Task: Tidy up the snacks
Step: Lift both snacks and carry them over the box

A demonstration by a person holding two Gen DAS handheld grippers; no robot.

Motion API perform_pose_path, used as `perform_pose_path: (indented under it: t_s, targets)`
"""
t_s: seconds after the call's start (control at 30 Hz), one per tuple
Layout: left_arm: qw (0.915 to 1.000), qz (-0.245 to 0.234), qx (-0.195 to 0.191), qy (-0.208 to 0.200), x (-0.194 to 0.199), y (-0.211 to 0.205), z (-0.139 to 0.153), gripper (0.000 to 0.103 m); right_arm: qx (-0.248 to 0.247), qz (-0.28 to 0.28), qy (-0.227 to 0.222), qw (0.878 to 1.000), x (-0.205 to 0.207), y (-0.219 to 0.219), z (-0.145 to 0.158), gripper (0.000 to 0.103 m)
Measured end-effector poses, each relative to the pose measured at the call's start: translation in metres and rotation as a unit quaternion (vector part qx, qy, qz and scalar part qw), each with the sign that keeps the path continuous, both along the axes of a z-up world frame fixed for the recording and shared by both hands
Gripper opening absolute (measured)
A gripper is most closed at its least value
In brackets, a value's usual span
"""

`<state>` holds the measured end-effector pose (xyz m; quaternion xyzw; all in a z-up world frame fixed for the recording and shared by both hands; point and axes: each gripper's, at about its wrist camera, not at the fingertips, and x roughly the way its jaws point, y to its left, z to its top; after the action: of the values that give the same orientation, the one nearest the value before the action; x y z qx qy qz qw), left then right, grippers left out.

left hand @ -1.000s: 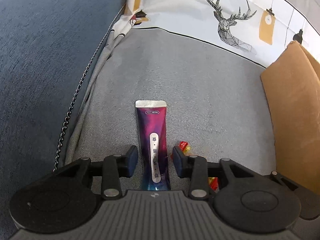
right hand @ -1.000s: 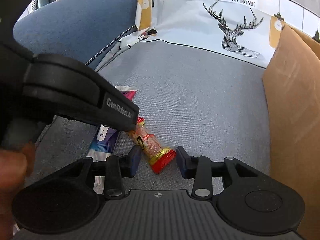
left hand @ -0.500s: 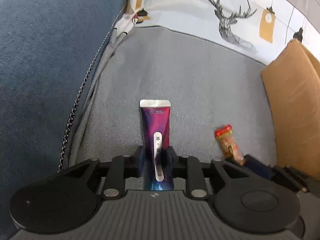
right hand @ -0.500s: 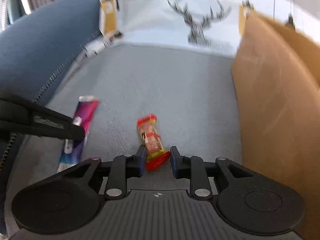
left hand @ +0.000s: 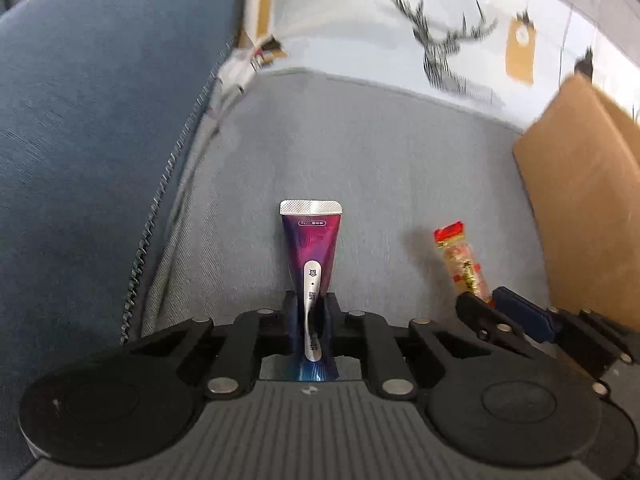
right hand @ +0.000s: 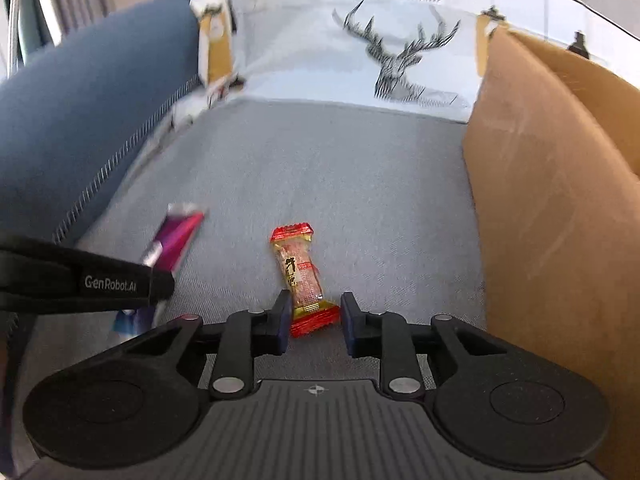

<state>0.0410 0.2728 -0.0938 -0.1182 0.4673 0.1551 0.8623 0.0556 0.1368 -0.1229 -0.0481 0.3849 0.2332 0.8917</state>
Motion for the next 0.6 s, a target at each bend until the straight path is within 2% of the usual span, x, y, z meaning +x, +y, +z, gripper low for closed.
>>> perform_pose_path:
  t_s: [0.2, 0.37, 0.47, 0.6]
  targets:
    - [0.9974, 0.034, -0.009, -0.062, -0.020, -0.004, 0.027, 0.012, 0.068, 0.009, -0.065, 0.996, -0.017, -0.019, 0.041, 0.026]
    - [0.9910, 0.052, -0.018, -0.122, -0.046, -0.014, 0.057, 0.012, 0.115, 0.027, -0.108, 0.987, -0.032, -0.047, 0.086, 0.026]
    - [0.9860, 0.046, -0.025, -0.158, -0.057, -0.027, 0.073, 0.012, 0.146, 0.025, -0.131, 0.980, -0.039, -0.074, 0.120, 0.026]
    - [0.9784, 0.014, -0.030, -0.204, -0.063, -0.050, 0.096, 0.012, 0.176, 0.019, -0.172, 0.969, -0.048, -0.124, 0.158, 0.026]
